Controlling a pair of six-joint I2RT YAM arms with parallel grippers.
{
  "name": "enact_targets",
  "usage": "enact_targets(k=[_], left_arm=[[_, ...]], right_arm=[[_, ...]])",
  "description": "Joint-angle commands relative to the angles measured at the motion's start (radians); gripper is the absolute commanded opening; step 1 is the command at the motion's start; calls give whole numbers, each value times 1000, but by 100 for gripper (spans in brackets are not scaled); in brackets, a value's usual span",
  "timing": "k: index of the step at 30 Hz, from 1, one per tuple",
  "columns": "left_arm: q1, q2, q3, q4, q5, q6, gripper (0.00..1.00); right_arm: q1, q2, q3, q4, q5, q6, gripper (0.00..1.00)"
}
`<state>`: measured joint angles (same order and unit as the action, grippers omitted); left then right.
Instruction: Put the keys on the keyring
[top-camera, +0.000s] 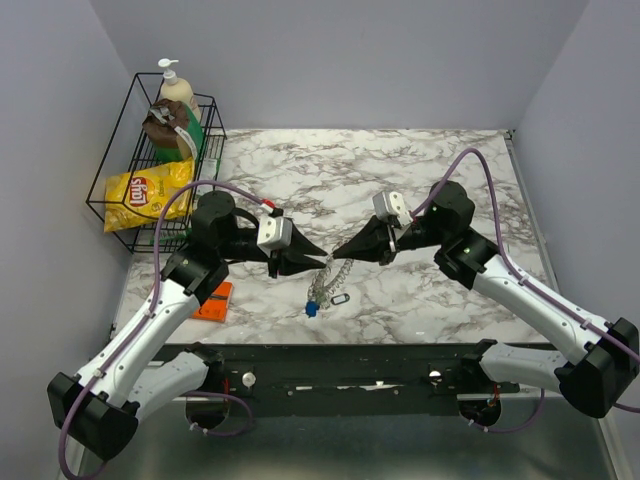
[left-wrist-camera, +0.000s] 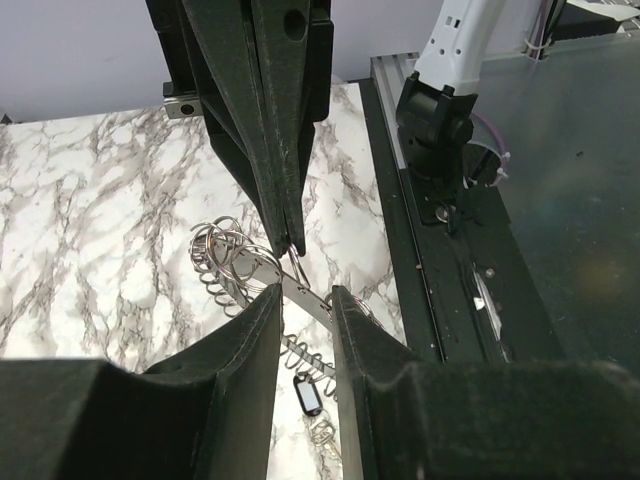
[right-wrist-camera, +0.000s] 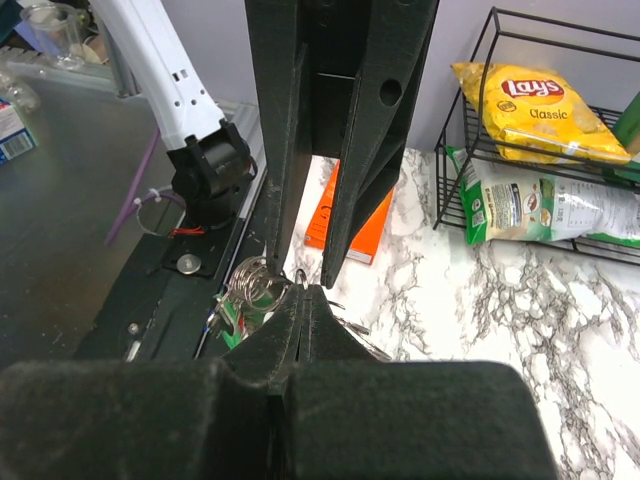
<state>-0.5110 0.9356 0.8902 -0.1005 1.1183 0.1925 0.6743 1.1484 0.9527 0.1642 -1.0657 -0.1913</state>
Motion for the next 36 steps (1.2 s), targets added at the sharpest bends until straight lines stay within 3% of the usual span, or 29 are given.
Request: enact_targets(k=[1, 11, 15, 20, 27, 33, 36], left_arm=[[-14, 12, 29, 30, -32, -27, 33], [-41, 40, 49, 36, -55, -39, 28], [-46, 48, 53, 18, -60, -27, 21], [-47, 60, 67, -30, -64, 15, 1], [-55, 55, 81, -91, -107, 65, 0], [-58, 22, 69, -107, -176, 96, 0], [-58, 11, 67, -128, -206, 117, 0]], right_arm=[[5, -13, 17, 49, 18, 1, 0], [5, -21, 9, 41, 21, -8, 1], [4, -29, 4, 43, 24, -8, 1], [5, -36, -2, 52, 24, -4, 1], [5, -44, -2, 51, 32, 9, 1], [5, -70, 0, 24, 73, 7, 45], [5, -94, -8, 28, 104, 3, 57]])
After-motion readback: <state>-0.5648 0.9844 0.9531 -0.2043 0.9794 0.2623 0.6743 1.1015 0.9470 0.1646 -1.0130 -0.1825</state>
